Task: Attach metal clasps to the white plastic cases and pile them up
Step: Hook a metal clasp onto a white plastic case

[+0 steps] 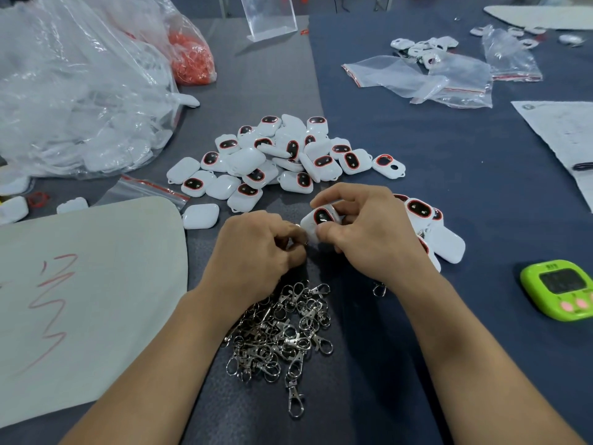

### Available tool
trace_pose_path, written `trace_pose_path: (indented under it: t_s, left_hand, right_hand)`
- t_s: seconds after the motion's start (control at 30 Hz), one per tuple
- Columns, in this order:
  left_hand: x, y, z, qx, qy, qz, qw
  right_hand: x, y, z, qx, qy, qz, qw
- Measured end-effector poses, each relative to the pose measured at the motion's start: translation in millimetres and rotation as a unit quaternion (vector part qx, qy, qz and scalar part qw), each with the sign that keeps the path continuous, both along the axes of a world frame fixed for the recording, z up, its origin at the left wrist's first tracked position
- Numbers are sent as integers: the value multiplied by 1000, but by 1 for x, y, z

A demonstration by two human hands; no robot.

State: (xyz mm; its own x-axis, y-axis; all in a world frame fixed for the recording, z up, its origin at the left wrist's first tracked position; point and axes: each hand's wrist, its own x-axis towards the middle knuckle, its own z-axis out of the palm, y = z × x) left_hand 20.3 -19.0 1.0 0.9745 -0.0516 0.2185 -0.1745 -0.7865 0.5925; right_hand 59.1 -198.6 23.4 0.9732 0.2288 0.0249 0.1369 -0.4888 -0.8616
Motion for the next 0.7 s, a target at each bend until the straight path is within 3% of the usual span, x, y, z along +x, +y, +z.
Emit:
trace_pose_path:
  t_s: [0.4, 0.7]
  left_hand:
    - [0, -2, -4, -71, 36, 48, 996]
    - [-2, -2, -2, -68, 54, 57, 995]
  right_hand:
    - [-1, -1, 7, -43, -11, 2, 999]
    - [-7, 4, 11, -41, -23, 7, 999]
